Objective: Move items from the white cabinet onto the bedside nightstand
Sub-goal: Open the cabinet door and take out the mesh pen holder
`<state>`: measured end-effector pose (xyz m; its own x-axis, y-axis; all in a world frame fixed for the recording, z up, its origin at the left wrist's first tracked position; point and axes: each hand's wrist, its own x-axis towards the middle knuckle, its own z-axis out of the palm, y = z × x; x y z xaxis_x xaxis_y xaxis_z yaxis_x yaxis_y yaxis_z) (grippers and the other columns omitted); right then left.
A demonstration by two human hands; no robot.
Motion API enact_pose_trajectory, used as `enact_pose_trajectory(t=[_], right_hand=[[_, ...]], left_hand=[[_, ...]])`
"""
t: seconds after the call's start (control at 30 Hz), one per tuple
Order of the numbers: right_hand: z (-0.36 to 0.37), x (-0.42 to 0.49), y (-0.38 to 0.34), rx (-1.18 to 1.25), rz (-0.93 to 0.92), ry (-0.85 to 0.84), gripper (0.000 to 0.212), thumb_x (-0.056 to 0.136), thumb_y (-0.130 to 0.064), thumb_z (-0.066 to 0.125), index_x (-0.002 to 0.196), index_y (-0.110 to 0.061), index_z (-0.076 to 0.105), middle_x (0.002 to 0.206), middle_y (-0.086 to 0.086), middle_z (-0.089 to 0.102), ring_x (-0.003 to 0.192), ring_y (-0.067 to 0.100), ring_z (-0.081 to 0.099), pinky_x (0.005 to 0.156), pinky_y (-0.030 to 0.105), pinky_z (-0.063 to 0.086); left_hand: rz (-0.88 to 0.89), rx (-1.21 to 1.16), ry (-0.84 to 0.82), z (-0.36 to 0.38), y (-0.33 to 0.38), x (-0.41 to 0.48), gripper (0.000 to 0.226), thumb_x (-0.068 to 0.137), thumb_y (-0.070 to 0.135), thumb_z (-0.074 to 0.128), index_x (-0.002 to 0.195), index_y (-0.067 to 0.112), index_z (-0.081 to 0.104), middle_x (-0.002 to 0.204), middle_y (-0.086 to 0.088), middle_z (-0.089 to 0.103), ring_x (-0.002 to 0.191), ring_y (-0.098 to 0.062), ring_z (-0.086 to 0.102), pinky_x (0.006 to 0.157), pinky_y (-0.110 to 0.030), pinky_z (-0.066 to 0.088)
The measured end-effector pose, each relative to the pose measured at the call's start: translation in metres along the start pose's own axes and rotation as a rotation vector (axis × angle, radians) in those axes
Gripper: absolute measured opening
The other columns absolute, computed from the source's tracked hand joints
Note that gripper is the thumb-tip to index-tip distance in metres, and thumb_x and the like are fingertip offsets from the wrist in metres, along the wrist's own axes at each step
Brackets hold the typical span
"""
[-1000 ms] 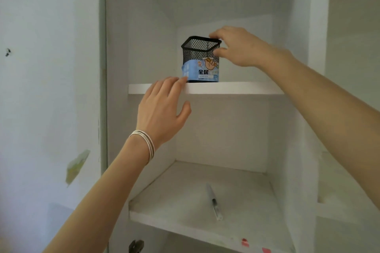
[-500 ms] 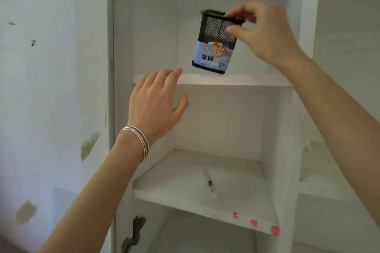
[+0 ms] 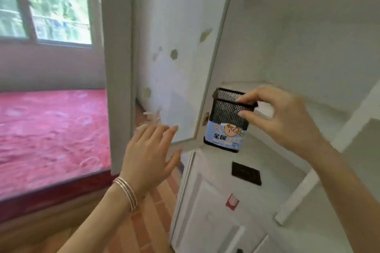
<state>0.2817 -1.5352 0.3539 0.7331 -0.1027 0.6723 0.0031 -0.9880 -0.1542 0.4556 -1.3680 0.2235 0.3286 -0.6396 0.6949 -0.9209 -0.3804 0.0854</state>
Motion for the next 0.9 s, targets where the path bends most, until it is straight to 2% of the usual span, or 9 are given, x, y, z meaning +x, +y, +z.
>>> enact_pose_trajectory(t=[0.07, 0.17, 0.33, 0.47, 0.6, 0.73, 0.9], right_hand=[[0.05, -0.022, -0.016, 0.103, -0.033, -0.148, 0.02, 0.073, -0.017, 0.073, 0.093, -0.014, 0.069, 0.083, -0.005, 0.062, 0.079, 0.004, 0.053, 0.077, 0.012, 0.04], [0.123, -0.044, -0.055, 0.269, -0.094, -0.352, 0.021, 0.071, -0.006, 0.078, 0.09, -0.012, 0.069, 0.083, -0.008, 0.061, 0.079, 0.006, 0.054, 0.073, 0.019, 0.043], [0.221, -0.058, -0.159, 0.447, -0.296, -0.605, 0.02, 0.072, -0.009, 0.077, 0.088, -0.017, 0.069, 0.082, -0.008, 0.061, 0.08, 0.012, 0.057, 0.071, 0.034, 0.049], [0.274, -0.067, -0.255, 0.554, -0.49, -0.716, 0.021, 0.071, -0.011, 0.076, 0.086, -0.021, 0.066, 0.081, -0.008, 0.061, 0.08, 0.013, 0.055, 0.068, 0.038, 0.049], [0.309, -0.079, -0.354, 0.611, -0.669, -0.779, 0.016, 0.075, -0.016, 0.074, 0.087, -0.023, 0.066, 0.079, -0.018, 0.053, 0.08, 0.008, 0.047, 0.068, 0.029, 0.043], [0.334, -0.085, -0.452, 0.658, -0.8, -0.832, 0.013, 0.079, -0.022, 0.07, 0.09, -0.026, 0.065, 0.08, -0.023, 0.049, 0.085, 0.006, 0.047, 0.07, 0.027, 0.044], [0.356, -0.075, -0.574, 0.693, -0.898, -0.834, 0.014, 0.081, -0.024, 0.069, 0.094, -0.026, 0.064, 0.086, -0.015, 0.056, 0.089, 0.007, 0.049, 0.073, 0.034, 0.048]], left_hand=[[-0.166, 0.077, -0.135, -0.01, -0.015, -0.077, 0.046, 0.085, 0.04, 0.044, 0.113, 0.01, 0.064, 0.1, -0.004, 0.065, 0.091, -0.027, 0.06, 0.085, -0.04, 0.043], [-0.394, 0.192, -0.298, -0.047, -0.032, -0.174, 0.051, 0.084, 0.044, 0.041, 0.114, 0.011, 0.065, 0.101, -0.003, 0.066, 0.096, -0.025, 0.062, 0.091, -0.044, 0.047], [-0.686, 0.372, -0.409, -0.123, -0.045, -0.294, 0.054, 0.082, 0.044, 0.039, 0.117, 0.011, 0.065, 0.109, -0.008, 0.066, 0.104, -0.028, 0.06, 0.095, -0.047, 0.045], [-0.886, 0.503, -0.463, -0.177, -0.045, -0.374, 0.056, 0.084, 0.047, 0.037, 0.123, 0.015, 0.062, 0.119, -0.008, 0.064, 0.114, -0.027, 0.057, 0.1, -0.048, 0.041], [-1.074, 0.6, -0.48, -0.228, -0.049, -0.44, 0.057, 0.086, 0.05, 0.035, 0.127, 0.018, 0.059, 0.122, -0.006, 0.063, 0.115, -0.025, 0.056, 0.099, -0.047, 0.04], [-1.208, 0.669, -0.42, -0.285, -0.058, -0.497, 0.056, 0.086, 0.048, 0.035, 0.124, 0.017, 0.062, 0.118, -0.006, 0.065, 0.111, -0.025, 0.059, 0.095, -0.045, 0.045], [-1.307, 0.763, -0.355, -0.364, -0.095, -0.559, 0.055, 0.086, 0.048, 0.034, 0.121, 0.018, 0.064, 0.116, -0.005, 0.066, 0.109, -0.025, 0.061, 0.092, -0.046, 0.047]])
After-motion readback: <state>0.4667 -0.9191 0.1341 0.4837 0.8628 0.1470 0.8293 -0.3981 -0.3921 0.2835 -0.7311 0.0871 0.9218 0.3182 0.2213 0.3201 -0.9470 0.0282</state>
